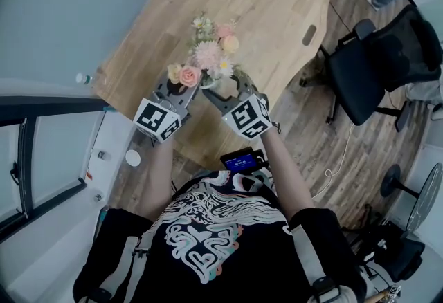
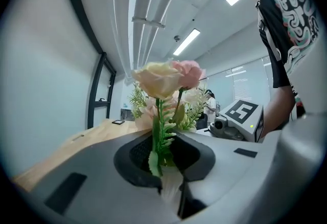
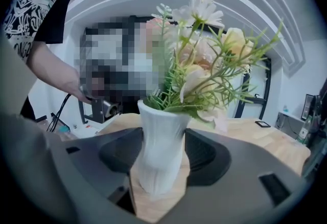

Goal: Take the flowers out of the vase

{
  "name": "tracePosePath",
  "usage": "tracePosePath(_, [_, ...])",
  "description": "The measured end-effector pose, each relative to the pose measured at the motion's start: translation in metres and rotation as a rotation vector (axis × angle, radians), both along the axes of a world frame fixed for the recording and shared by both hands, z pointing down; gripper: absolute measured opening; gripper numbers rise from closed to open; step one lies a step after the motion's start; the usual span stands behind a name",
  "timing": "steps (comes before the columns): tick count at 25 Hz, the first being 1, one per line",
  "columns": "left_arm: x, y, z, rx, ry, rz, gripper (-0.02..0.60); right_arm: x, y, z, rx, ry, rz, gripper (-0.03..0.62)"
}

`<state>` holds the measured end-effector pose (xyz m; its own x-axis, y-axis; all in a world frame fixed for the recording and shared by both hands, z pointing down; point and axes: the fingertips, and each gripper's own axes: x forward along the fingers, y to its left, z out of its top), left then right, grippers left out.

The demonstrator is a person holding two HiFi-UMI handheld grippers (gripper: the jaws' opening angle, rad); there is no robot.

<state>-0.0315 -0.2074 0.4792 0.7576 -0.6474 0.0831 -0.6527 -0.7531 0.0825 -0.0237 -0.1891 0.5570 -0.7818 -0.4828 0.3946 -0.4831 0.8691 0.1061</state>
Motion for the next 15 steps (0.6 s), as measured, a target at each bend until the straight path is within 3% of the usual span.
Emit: tracePosePath(15, [-0.008, -0.002, -0.022, -0.016, 0.090, -0.037, 0.052, 0.003, -0.002, -0.002, -0.009, -0.014, 0.047, 0.259])
